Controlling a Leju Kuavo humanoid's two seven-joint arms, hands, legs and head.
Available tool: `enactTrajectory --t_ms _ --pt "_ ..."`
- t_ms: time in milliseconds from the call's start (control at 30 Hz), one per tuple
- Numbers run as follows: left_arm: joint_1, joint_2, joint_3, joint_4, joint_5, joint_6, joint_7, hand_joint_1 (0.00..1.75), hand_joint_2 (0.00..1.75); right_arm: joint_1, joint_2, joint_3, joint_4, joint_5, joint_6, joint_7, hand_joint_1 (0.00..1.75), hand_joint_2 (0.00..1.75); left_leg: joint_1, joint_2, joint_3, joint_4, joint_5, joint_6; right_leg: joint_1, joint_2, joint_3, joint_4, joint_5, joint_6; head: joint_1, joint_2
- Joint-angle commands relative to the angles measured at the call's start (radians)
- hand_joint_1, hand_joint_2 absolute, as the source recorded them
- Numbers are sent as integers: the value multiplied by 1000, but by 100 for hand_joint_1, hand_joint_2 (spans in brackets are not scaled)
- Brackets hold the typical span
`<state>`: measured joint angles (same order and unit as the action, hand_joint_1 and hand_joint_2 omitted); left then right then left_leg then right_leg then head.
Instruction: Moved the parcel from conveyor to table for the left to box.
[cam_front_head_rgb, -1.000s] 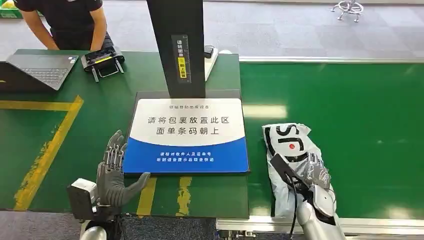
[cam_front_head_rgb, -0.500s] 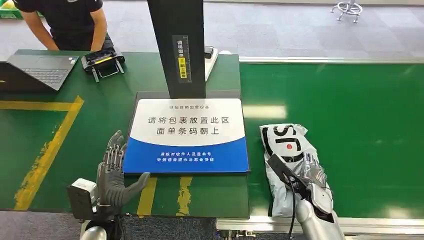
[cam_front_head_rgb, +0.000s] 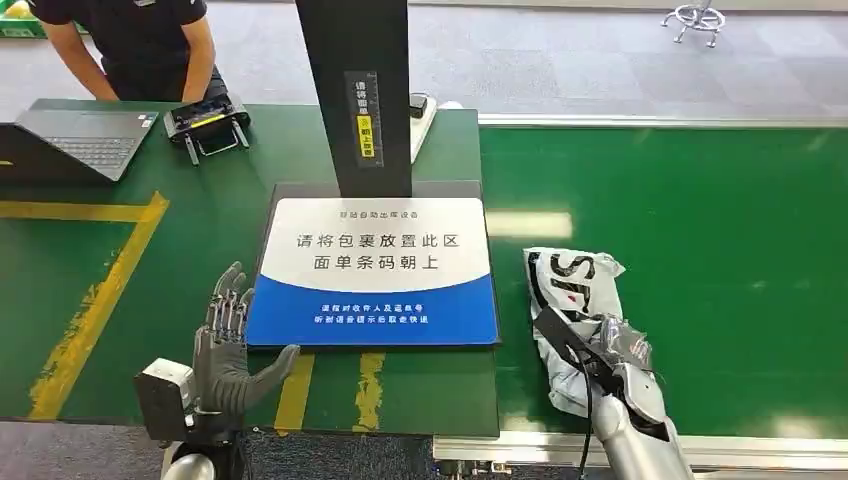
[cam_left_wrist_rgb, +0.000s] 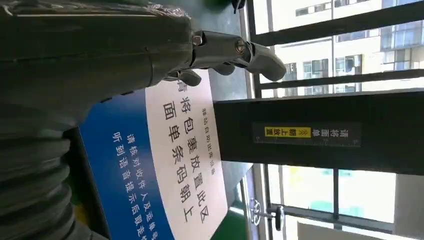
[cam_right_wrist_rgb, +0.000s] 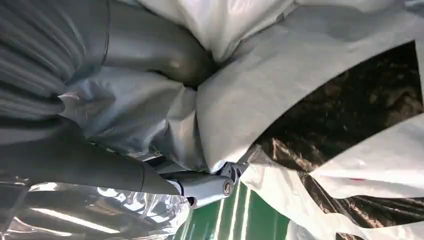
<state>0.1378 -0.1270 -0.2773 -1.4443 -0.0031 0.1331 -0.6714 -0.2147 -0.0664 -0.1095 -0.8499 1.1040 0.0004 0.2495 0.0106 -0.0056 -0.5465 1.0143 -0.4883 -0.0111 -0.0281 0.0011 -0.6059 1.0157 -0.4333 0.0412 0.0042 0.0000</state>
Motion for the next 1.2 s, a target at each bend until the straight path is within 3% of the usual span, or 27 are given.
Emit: enactTrajectory --t_ms 33,267,433,533,600,733,867,1200 --pt "-17 27 -12 49 0 4 0 0 175 53 -2 -5 48 -16 8 -1 175 175 1 -3 0 -3 2 0 1 -4 2 -3 1 -3 0 0" --pt "-15 25 -5 39 -1 3 2 0 175 55 2 -12 28 -28 -10 -17 175 175 1 -3 0 -3 2 0 1 -4 2 -3 1 -3 0 0" --pt "6 23 18 4 -10 3 9 0 175 26 20 -43 -34 -85 -172 -120 175 175 0 0 -1 -1 1 0 1 -1 0 -1 1 -2 0 0" --pt "12 17 18 0 -22 -13 8 0 175 44 18 -47 -112 -22 -313 -108 175 175 0 2 -2 -2 1 0 0 1 -2 -1 2 -3 0 0" --pt "6 14 13 7 -29 -31 10 0 175 86 20 -71 -203 -23 -349 -120 175 175 0 0 -4 0 1 0 -1 0 -3 0 0 -2 0 0" --pt "-54 3 -24 61 -65 -81 20 0 175 216 0 -143 -411 -84 -358 -202 175 175 0 -5 -5 -1 1 0 -1 -6 -3 0 -1 -3 0 0" --pt "-55 -31 -8 34 -88 -104 39 0 175 192 -4 -171 -444 -58 -376 -225 175 175 -1 -3 -7 -1 2 1 -1 -4 -6 0 0 -3 0 0" --pt "-44 -28 -2 26 -90 -112 42 0 175 201 2 -169 -474 -51 -375 -219 175 175 0 0 -7 -2 1 0 0 -1 -6 -1 1 -3 0 0"
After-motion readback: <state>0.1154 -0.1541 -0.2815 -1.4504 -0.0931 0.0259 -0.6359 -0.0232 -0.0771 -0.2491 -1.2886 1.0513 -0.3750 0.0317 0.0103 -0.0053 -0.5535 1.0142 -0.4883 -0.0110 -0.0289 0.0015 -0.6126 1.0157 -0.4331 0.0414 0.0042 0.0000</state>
